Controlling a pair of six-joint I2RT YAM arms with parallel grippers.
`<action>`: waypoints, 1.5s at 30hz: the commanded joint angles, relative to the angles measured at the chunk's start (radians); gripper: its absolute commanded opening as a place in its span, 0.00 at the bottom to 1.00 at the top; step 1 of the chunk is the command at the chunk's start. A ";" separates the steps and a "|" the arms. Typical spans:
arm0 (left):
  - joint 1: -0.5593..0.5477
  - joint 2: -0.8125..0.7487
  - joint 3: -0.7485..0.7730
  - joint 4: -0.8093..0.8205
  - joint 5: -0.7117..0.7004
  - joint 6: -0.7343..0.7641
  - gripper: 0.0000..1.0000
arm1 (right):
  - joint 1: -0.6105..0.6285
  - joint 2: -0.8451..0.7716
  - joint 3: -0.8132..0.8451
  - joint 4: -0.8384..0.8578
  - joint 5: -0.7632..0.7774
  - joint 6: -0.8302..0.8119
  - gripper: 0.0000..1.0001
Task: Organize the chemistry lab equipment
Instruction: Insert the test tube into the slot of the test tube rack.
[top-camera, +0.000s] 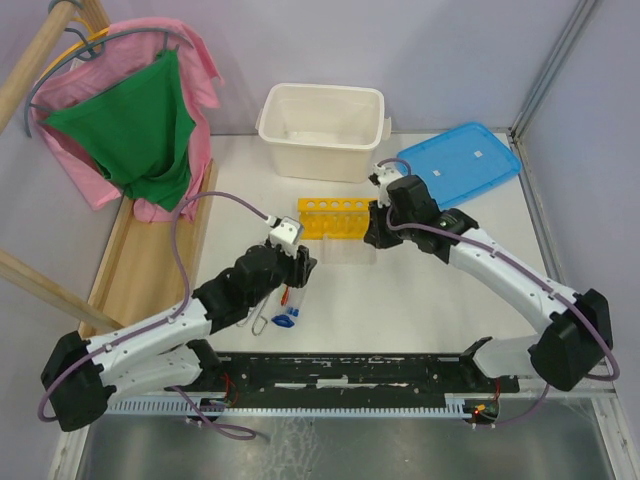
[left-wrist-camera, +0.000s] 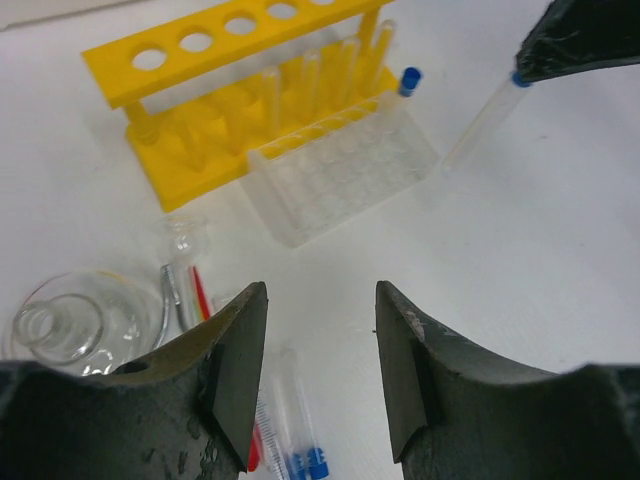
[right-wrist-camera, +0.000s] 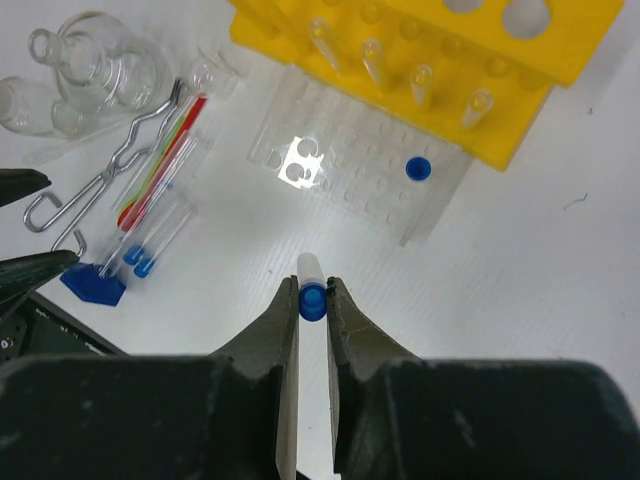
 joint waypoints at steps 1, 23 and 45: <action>0.099 0.052 0.065 -0.059 0.067 -0.065 0.54 | 0.003 0.088 0.097 0.090 0.023 -0.029 0.01; 0.199 0.199 0.103 -0.016 0.180 -0.046 0.52 | 0.044 0.356 0.308 -0.013 0.275 -0.109 0.01; 0.201 0.199 0.094 -0.019 0.202 -0.043 0.49 | 0.057 0.440 0.313 -0.005 0.312 -0.092 0.01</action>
